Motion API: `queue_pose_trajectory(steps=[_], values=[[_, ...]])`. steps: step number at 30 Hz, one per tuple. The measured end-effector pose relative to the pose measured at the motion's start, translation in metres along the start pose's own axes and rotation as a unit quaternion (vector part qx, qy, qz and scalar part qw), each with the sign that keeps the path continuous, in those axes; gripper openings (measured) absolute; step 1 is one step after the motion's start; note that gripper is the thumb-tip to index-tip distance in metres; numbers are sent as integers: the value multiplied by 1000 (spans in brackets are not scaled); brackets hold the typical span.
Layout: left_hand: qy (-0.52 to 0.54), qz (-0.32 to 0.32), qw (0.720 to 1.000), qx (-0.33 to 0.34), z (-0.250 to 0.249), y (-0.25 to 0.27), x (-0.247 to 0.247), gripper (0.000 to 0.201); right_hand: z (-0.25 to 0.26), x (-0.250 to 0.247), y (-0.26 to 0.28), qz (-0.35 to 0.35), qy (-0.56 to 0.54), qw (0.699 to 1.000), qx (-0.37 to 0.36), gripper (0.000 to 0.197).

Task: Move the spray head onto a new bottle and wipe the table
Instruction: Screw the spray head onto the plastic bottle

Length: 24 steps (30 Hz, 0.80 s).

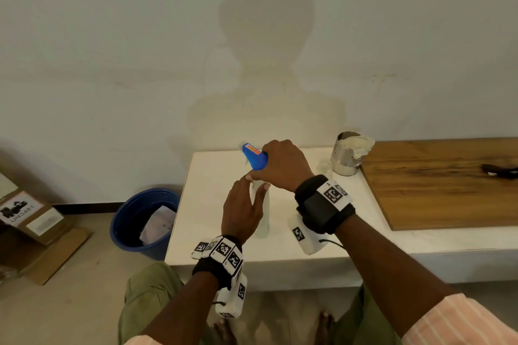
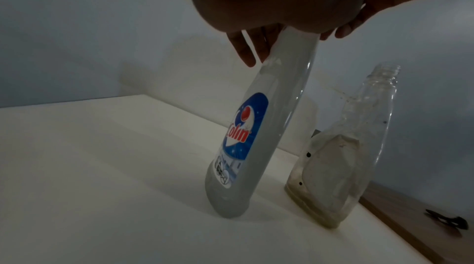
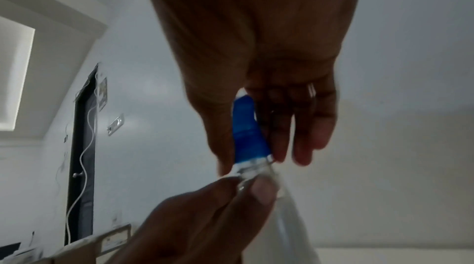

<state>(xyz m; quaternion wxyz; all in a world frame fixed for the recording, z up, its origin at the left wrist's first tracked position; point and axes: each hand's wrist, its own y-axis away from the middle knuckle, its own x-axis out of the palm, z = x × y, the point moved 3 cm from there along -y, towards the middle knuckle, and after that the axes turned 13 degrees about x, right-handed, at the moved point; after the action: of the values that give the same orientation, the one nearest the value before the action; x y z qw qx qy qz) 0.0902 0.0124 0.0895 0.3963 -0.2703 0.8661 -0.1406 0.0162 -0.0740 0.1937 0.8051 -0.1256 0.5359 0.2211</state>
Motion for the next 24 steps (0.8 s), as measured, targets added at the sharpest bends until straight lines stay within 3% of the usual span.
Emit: queue_pose_trajectory(steps=[3, 8, 13, 18, 21, 24], values=[[-9, 8, 1000, 5, 3, -2, 1, 37, 1, 6, 7, -30, 5, 998, 63, 63], [-8, 2, 1000, 8, 5, -1, -1, 36, 6, 13, 14, 5, -81, 996, 24, 65], [6, 6, 1000, 1, 0, -3, -1, 37, 6, 15, 22, -99, -27, 993, 51, 53], [16, -2, 1000, 7, 3, -1, -2, 32, 4, 28, 26, -68, -174, 980, 66, 62], [23, -4, 1000, 2, 6, -2, -1, 36, 1, 33, 25, -104, -185, 973, 89, 57], [19, -9, 1000, -13, 9, -1, 0, 39, -3, 37, 25, -125, -213, 962, 119, 68]])
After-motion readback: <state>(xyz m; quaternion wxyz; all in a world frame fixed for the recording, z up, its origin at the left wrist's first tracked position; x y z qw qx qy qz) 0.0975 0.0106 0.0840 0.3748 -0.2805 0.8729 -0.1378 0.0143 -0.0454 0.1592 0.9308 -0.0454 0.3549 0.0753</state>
